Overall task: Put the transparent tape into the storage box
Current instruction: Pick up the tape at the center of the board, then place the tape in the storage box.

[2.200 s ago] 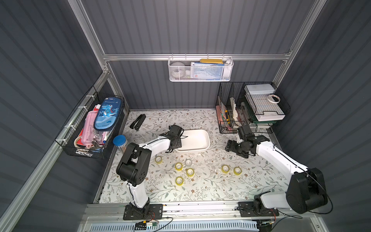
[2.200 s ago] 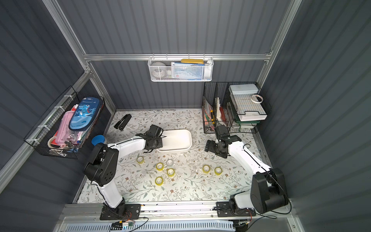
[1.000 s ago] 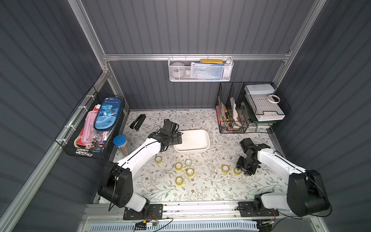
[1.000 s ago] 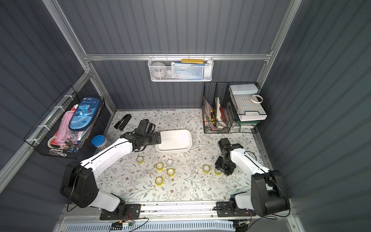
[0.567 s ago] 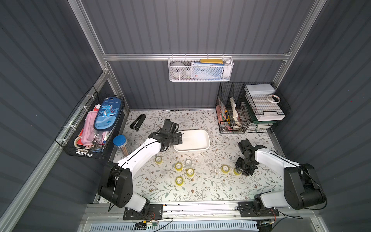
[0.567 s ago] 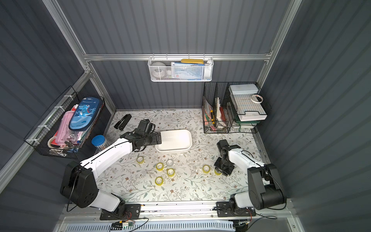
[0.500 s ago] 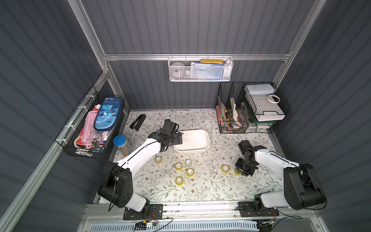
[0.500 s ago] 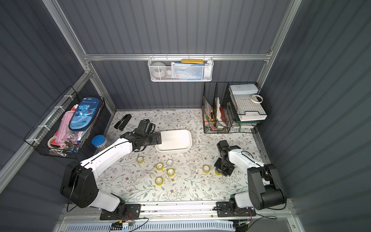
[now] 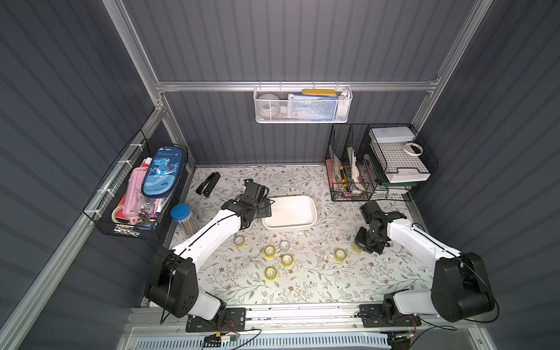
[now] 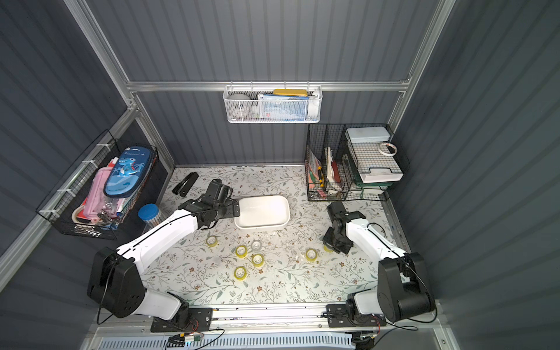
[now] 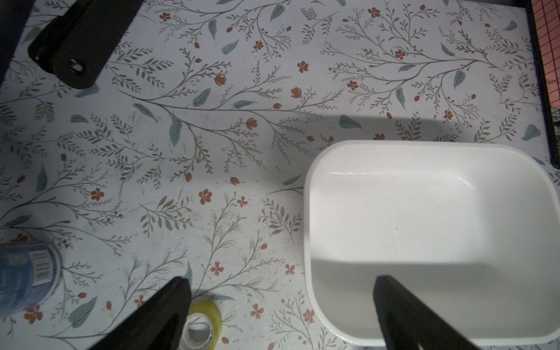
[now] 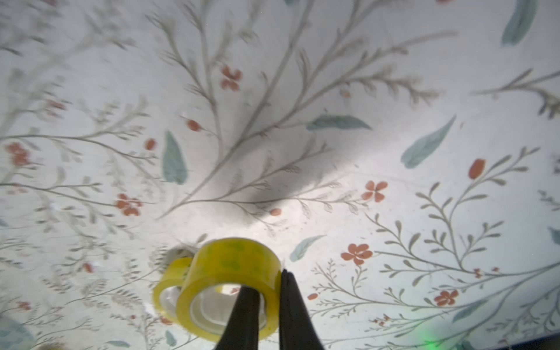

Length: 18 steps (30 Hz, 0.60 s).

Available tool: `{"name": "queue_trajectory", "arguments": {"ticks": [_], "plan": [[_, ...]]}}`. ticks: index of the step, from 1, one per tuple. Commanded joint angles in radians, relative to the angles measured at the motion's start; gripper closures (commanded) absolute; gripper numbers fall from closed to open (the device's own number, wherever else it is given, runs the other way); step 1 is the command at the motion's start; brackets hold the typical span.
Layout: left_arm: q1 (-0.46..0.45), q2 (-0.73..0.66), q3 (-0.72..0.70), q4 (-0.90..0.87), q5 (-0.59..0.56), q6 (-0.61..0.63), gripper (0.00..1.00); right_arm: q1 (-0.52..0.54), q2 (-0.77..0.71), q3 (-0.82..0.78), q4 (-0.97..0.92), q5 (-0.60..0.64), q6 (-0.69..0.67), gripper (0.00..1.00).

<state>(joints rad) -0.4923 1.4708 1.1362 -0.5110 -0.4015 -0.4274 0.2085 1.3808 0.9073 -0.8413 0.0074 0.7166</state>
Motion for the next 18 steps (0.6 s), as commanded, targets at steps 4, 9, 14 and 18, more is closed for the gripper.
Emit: {"name": "queue_trajectory", "arguments": {"ticks": [4, 9, 14, 18], "plan": [[-0.006, -0.051, 0.032, -0.075, -0.090, -0.006, 0.01, 0.059, 0.103, 0.262, -0.081, 0.049, -0.109, 1.00], [-0.005, -0.077, 0.024, -0.083, -0.094, 0.025, 0.01, 0.139, 0.294, 0.542, -0.117, 0.033, -0.203, 1.00], [0.008, -0.085, 0.033, -0.131, -0.065, 0.022, 0.01, 0.227, 0.509, 0.833, -0.161, 0.018, -0.288, 1.00], [0.036, -0.064, 0.066, -0.213, -0.031, -0.009, 0.00, 0.279, 0.648, 0.988, -0.163, 0.014, -0.326, 1.00]]}}
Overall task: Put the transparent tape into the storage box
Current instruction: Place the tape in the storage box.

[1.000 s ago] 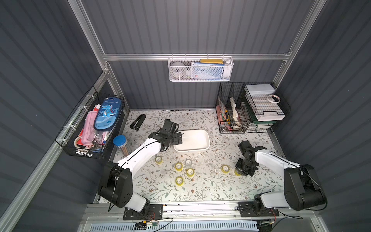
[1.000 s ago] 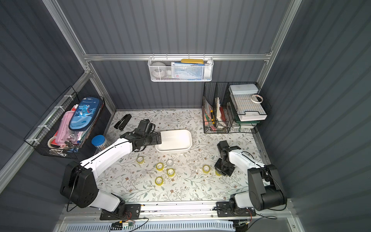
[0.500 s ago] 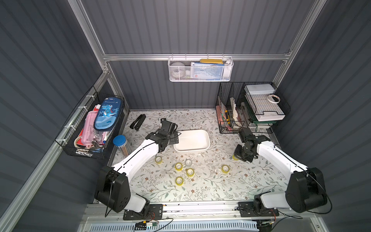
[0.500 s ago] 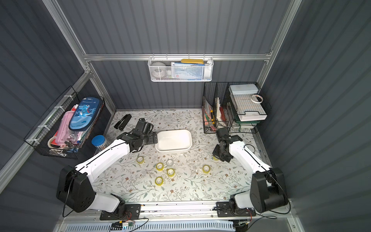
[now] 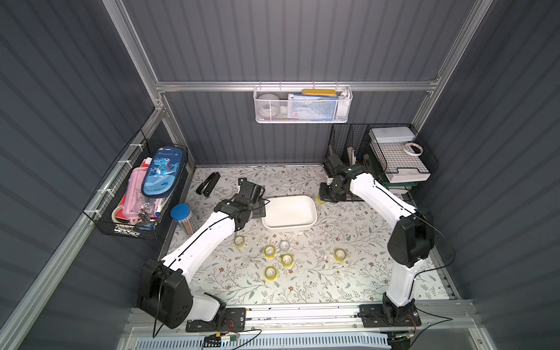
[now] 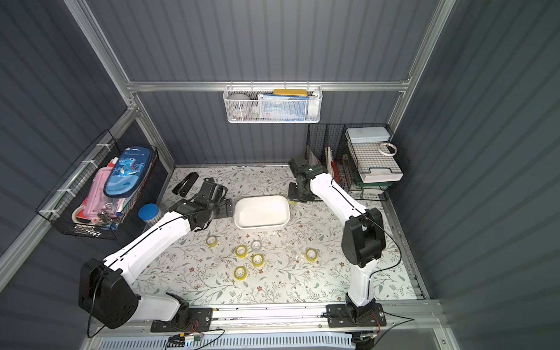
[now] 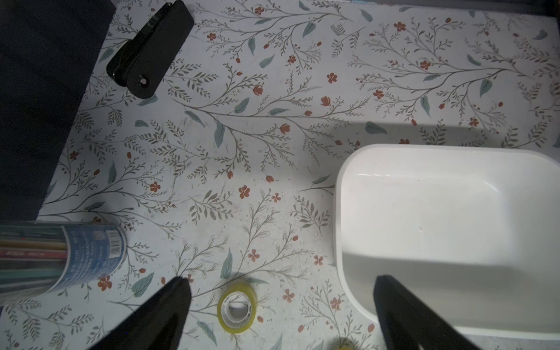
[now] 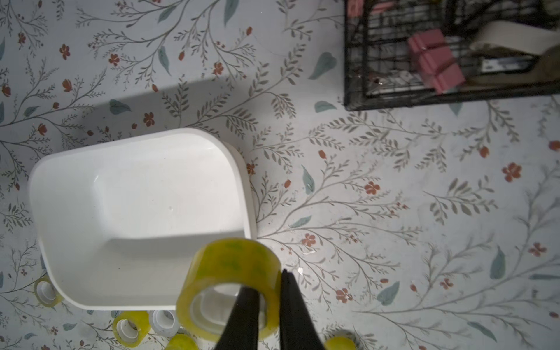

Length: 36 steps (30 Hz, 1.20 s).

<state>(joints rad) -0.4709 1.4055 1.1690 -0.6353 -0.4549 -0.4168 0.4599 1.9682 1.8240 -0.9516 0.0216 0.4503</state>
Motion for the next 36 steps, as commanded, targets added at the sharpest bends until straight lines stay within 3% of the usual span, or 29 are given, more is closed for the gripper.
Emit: {"name": "queue_trajectory", "arguments": {"ticks": [1, 7, 18, 30, 36], "plan": [[0.018, 0.001, 0.032, -0.095, 0.033, -0.025, 0.01, 0.036, 0.092, 0.104, -0.050, -0.005, -0.067, 1.00], [0.046, -0.023, -0.012, -0.101, 0.076, -0.051, 0.01, 0.066, 0.236, 0.185, 0.001, -0.003, -0.096, 1.00], [0.079, -0.022, -0.056, -0.089, 0.102, -0.067, 0.01, 0.083, 0.375, 0.219, 0.066, 0.030, -0.129, 1.00], [0.110, -0.011, -0.063, -0.077, 0.128, -0.044, 0.01, 0.097, 0.435, 0.253, 0.064, 0.067, -0.127, 1.00], [0.116, -0.023, -0.073, -0.073, 0.122, -0.044, 0.01, 0.100, 0.435, 0.269, 0.062, 0.069, -0.130, 0.79]]}}
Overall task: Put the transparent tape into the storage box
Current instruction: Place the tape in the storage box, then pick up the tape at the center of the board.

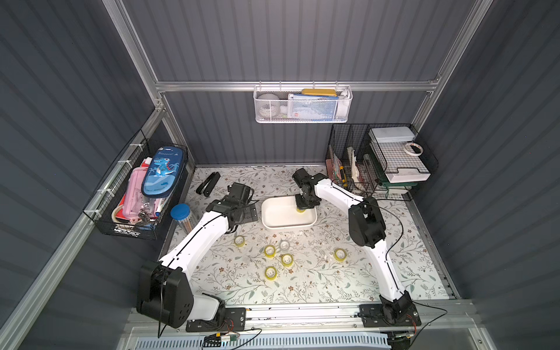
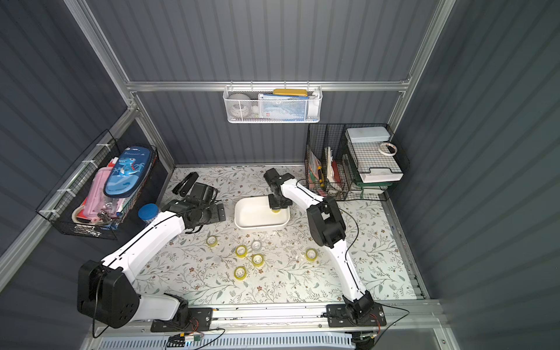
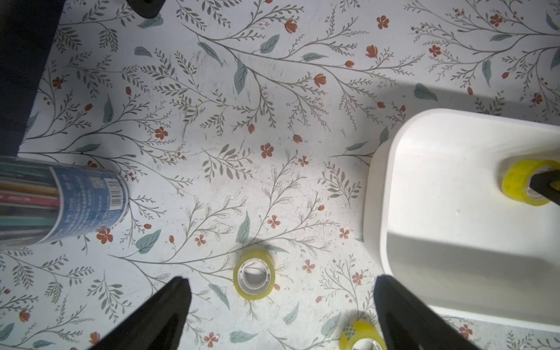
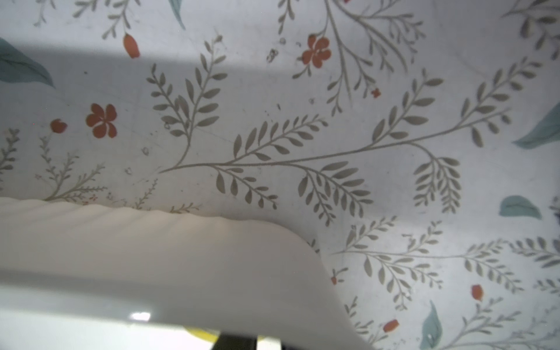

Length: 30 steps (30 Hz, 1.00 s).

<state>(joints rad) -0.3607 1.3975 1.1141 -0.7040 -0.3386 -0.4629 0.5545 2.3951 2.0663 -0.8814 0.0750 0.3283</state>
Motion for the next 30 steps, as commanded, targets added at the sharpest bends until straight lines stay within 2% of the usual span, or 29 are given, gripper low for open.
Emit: {"name": "queue_trajectory", "arguments": {"ticks": [1, 3, 5, 7, 14, 18, 21, 24, 27, 30], "plan": [[0.006, -0.019, -0.024, 0.000, 0.005, 0.003, 0.01, 0.007, 0.006, 0.031, -0.013, 0.017, -0.009, 0.77], [0.008, -0.026, -0.031, 0.007, 0.004, 0.003, 0.01, 0.007, 0.000, 0.032, -0.013, 0.021, -0.009, 0.69], [0.009, -0.026, -0.034, 0.009, 0.003, 0.007, 0.01, 0.007, -0.009, 0.034, -0.012, 0.023, -0.008, 0.68], [0.009, -0.026, -0.031, 0.008, 0.004, 0.011, 0.00, 0.007, -0.019, 0.034, -0.007, 0.023, -0.008, 0.59], [0.010, -0.043, -0.031, 0.011, 0.012, 0.024, 0.00, 0.009, -0.072, 0.038, 0.013, 0.024, -0.012, 0.52], [0.011, -0.059, -0.039, 0.006, 0.018, 0.018, 0.01, 0.015, -0.113, 0.038, 0.013, 0.020, -0.012, 0.38], [0.012, -0.066, -0.035, -0.025, 0.013, 0.002, 0.01, 0.015, -0.148, 0.037, 0.009, 0.012, -0.010, 0.23], [0.015, -0.073, -0.029, -0.075, 0.019, -0.009, 0.01, 0.018, -0.183, 0.037, -0.008, -0.002, -0.011, 0.01], [0.023, -0.101, -0.057, -0.109, 0.057, -0.028, 0.01, 0.016, -0.231, 0.032, -0.047, -0.037, 0.013, 0.01], [0.044, -0.118, -0.109, -0.137, 0.134, -0.065, 0.01, 0.002, -0.293, -0.038, -0.036, -0.154, 0.059, 0.01]]}}
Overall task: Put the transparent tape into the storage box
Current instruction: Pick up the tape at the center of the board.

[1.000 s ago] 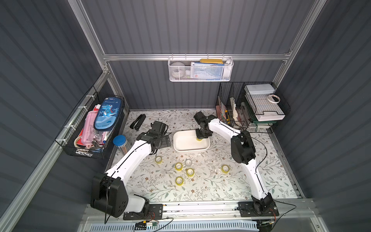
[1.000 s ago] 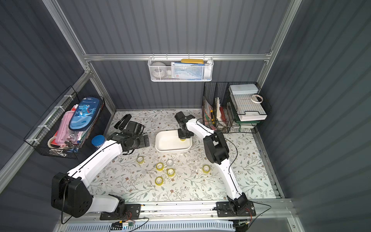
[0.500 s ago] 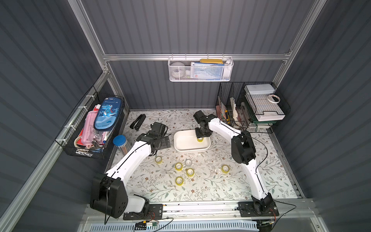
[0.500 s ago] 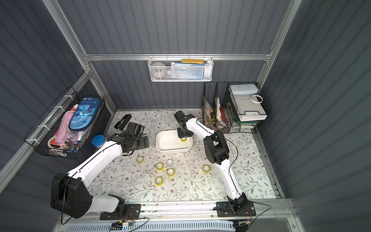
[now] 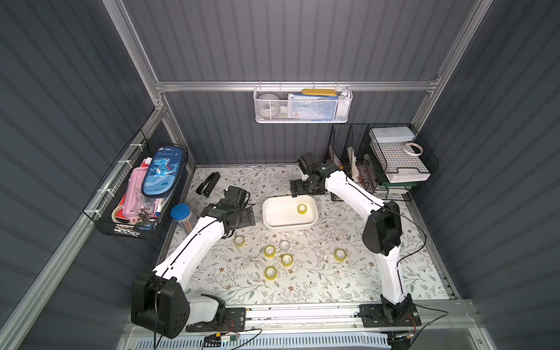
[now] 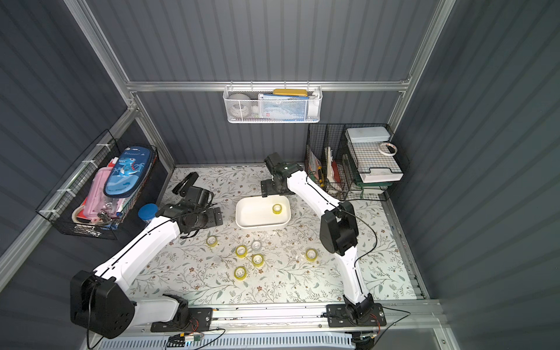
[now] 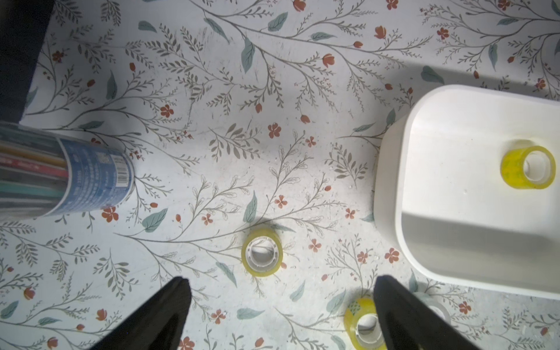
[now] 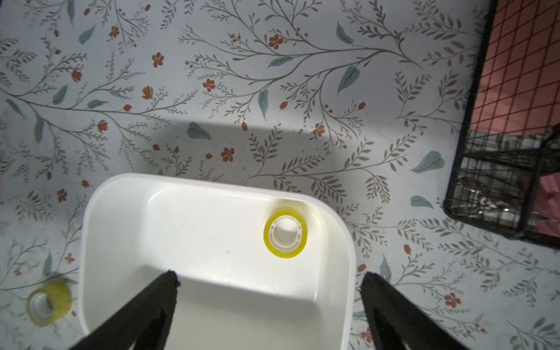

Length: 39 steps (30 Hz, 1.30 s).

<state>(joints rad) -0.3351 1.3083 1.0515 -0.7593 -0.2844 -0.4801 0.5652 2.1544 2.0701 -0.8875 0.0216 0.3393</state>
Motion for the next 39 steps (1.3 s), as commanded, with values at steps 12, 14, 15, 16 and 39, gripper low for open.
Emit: {"name": "queue_trajectory", "arguments": {"ticks": [12, 14, 15, 16, 39], "plan": [[0.091, -0.078, -0.224, -0.042, 0.106, -0.163, 0.26, -0.011, -0.277, -0.397, 0.049, -0.136, 0.060, 0.16], [0.109, -0.059, -0.221, -0.012, 0.090, -0.151, 0.27, -0.011, -0.280, -0.410, 0.050, -0.137, 0.060, 0.17], [0.124, -0.043, -0.220, 0.007, 0.091, -0.144, 0.28, -0.011, -0.278, -0.415, 0.052, -0.136, 0.061, 0.17], [0.139, -0.028, -0.220, 0.021, 0.095, -0.141, 0.28, -0.011, -0.277, -0.415, 0.052, -0.137, 0.063, 0.17], [0.179, 0.172, -0.289, 0.219, 0.160, -0.140, 0.42, -0.027, -0.265, -0.403, 0.037, -0.091, 0.059, 0.16]]}}
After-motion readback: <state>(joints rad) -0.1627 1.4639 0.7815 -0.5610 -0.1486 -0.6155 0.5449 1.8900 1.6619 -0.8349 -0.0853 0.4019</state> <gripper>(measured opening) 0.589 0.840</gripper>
